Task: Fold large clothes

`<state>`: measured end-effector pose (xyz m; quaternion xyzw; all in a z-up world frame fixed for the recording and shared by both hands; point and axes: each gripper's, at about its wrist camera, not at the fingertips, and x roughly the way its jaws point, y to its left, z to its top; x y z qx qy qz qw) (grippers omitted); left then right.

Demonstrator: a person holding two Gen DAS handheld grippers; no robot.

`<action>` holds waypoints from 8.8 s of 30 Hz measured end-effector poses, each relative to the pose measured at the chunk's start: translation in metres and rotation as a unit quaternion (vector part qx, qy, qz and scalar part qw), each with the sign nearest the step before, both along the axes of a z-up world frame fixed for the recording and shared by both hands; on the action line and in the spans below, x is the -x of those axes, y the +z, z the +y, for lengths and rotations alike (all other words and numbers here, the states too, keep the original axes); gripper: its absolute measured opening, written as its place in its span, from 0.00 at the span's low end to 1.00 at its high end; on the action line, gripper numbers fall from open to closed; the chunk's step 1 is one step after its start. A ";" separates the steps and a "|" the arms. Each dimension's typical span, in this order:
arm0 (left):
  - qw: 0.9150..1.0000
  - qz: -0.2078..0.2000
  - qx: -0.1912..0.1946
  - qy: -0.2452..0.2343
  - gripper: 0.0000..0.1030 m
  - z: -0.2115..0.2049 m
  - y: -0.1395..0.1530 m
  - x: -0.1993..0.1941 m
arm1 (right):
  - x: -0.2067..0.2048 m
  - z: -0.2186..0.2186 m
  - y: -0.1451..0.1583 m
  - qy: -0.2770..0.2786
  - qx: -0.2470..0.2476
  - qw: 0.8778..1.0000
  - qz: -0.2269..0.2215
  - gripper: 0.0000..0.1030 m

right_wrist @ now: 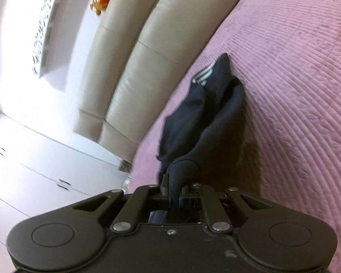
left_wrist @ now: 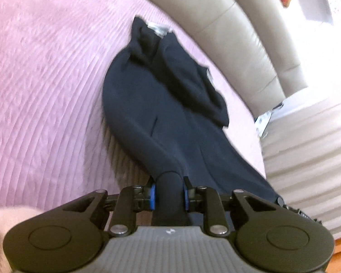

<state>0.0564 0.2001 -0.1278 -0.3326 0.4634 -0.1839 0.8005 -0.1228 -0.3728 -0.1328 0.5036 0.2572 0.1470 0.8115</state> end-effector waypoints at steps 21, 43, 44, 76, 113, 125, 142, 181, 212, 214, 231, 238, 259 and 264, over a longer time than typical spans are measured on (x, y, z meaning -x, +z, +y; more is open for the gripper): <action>0.973 -0.184 -0.069 0.124 0.22 -0.042 0.086 -0.301 | -0.355 -0.029 0.033 -0.057 0.024 0.997 -0.047 0.09; 0.953 -0.137 -0.243 -0.118 0.58 -0.120 -0.034 -0.406 | -0.472 0.068 -0.056 0.151 0.367 0.918 0.018 0.83; 0.947 -0.138 -0.262 -0.122 0.58 -0.132 -0.043 -0.410 | -0.487 0.076 -0.067 0.148 0.371 0.916 0.030 0.82; 0.965 -0.054 -0.200 -0.158 0.82 -0.036 -0.087 -0.289 | -0.292 0.036 -0.096 0.139 0.359 0.923 0.015 0.42; 0.961 -0.021 -0.275 0.025 0.00 -0.002 -0.087 -0.290 | -0.351 0.021 -0.011 0.047 0.446 0.882 0.143 0.77; 0.972 -0.112 -0.202 -0.040 0.87 -0.051 -0.055 -0.463 | -0.494 0.012 -0.040 0.082 0.410 0.907 0.054 0.81; 0.949 -0.155 -0.258 0.094 0.12 -0.072 -0.091 -0.495 | -0.550 0.003 -0.083 -0.007 0.407 0.909 0.095 0.28; 0.989 -0.062 -0.128 0.028 1.00 -0.029 -0.093 -0.424 | -0.469 0.154 -0.038 -0.001 0.474 0.878 0.073 1.00; 0.997 -0.016 -0.068 -0.042 0.39 -0.068 -0.114 -0.383 | -0.322 0.222 -0.084 -0.005 0.539 0.841 0.043 1.00; 0.995 -0.007 -0.091 -0.026 0.34 -0.077 -0.108 -0.384 | -0.313 0.229 -0.093 -0.006 0.554 0.832 0.037 1.00; 0.981 -0.151 -0.120 -0.017 0.25 -0.199 -0.016 -0.349 | -0.277 0.232 -0.121 -0.010 0.539 0.842 0.015 1.00; 0.978 -0.156 -0.139 0.011 0.25 -0.264 -0.008 -0.353 | -0.264 0.216 -0.114 0.015 0.502 0.865 -0.013 1.00; 0.980 -0.155 -0.125 -0.028 0.16 -0.371 -0.074 -0.344 | -0.419 0.005 -0.063 0.097 0.101 0.990 0.010 1.00; 0.973 -0.153 -0.150 -0.083 0.12 -0.384 -0.082 -0.337 | -0.467 0.049 -0.063 0.163 0.147 0.976 0.014 1.00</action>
